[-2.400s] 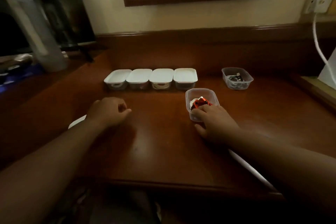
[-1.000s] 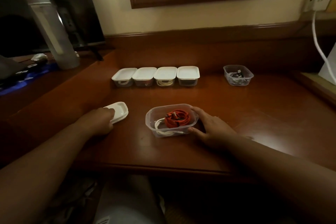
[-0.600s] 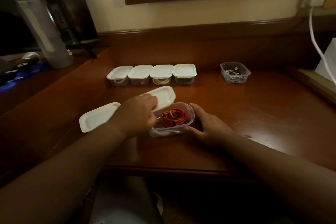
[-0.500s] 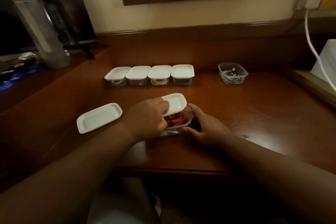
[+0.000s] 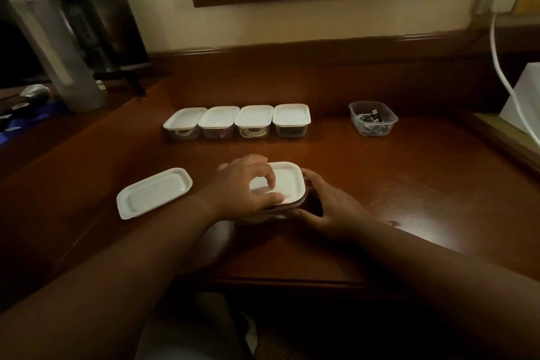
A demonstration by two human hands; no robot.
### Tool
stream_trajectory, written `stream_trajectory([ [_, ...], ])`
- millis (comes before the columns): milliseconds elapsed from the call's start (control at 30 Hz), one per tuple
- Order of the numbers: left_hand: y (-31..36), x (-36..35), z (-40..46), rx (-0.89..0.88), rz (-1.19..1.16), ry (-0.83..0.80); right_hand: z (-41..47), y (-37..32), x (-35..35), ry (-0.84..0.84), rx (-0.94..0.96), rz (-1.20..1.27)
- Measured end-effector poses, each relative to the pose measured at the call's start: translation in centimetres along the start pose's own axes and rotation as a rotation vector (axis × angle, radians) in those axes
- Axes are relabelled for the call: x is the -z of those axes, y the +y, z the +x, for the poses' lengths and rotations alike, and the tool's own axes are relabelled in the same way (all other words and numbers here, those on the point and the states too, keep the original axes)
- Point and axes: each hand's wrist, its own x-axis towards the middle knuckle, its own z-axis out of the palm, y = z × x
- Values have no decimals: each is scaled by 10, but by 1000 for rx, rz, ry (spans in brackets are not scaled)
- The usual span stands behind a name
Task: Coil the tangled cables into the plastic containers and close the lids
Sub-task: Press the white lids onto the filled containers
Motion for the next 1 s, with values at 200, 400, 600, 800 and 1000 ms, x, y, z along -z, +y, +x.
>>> stream_trajectory([
  [200,1,-6,5,29,122,-111,-2,-1,1,20,20,10],
  [400,4,-16,8,46,172,-180,-5,-2,0,-5,79,-18],
  [600,7,-13,12,76,160,-272,8,-8,7,1,-61,182],
  [800,3,-18,10,41,144,-219,60,-39,14,-136,-141,78],
  [1000,-1,-26,10,54,129,-191,73,-32,0,-174,-149,-159],
])
